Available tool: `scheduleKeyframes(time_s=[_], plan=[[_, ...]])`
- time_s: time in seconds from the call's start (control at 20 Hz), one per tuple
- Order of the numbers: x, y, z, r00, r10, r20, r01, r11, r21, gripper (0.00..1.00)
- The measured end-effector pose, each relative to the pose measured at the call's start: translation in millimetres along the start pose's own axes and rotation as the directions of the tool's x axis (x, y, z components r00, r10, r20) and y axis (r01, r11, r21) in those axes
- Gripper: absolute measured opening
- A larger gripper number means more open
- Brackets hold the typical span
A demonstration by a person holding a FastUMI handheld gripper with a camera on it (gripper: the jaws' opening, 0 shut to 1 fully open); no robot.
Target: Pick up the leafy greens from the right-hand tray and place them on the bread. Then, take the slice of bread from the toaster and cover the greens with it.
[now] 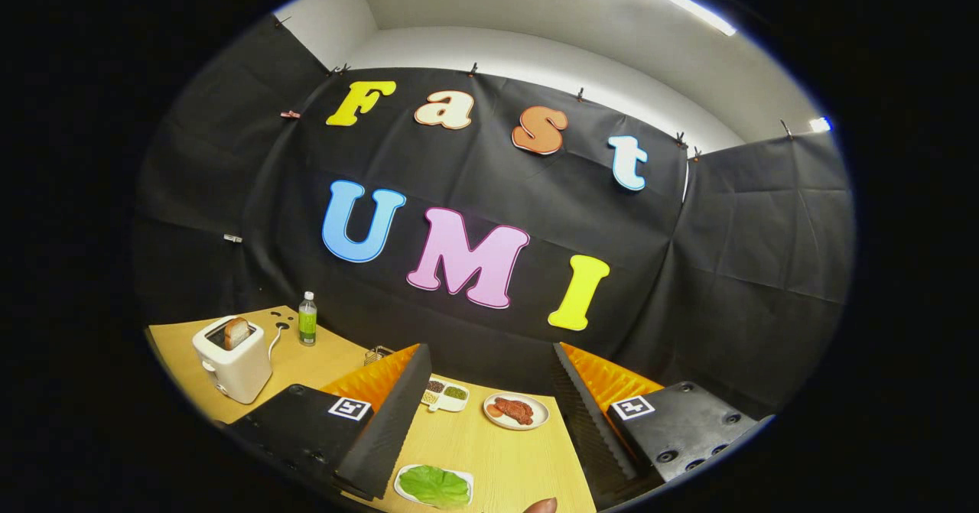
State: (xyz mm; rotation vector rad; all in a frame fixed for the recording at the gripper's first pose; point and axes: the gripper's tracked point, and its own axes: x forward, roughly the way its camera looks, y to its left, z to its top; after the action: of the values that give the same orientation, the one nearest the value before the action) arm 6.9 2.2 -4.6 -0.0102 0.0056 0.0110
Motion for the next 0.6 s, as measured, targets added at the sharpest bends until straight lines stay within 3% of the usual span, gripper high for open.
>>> scheduleKeyframes(time_s=[0.6], plan=[[3,15,-6,0.998,0.07,-0.006,-0.069,0.997,0.02,0.98]])
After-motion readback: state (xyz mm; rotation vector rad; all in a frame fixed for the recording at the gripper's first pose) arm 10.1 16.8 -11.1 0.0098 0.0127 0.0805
